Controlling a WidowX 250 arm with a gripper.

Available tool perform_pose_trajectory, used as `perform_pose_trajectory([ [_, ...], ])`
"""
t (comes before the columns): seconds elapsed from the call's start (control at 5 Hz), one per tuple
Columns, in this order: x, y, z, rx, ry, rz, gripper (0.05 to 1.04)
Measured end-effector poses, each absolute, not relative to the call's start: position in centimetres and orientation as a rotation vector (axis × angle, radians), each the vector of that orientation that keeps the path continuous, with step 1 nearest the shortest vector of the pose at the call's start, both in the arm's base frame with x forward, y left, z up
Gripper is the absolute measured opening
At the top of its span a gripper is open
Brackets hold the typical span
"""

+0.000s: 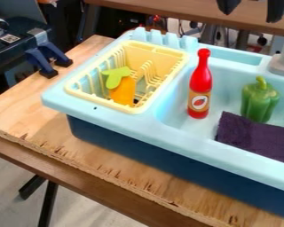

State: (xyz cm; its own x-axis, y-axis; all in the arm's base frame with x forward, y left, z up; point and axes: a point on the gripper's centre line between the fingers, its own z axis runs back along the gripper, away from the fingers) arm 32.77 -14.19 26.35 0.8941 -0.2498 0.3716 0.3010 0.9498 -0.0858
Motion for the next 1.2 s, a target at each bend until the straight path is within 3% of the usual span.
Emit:
perform_pose_trajectory([
  [0.2, 32.8, -14.3, 25.1, -0.133, -0.325, -0.288, 1.011],
  [0.4, 32.2, -12.9, 24.1, -0.079, -0.258, -0.275, 1.011],
  [0.8, 28.9, -10.3, 27.3, -0.018, -0.307, -0.265, 1.011],
  [1.0, 29.0, -8.2, 26.2, -0.006, -0.304, -0.208, 1.011],
  [1.2, 31.0, -5.5, 24.6, -0.004, -0.383, -0.131, 1.011],
])
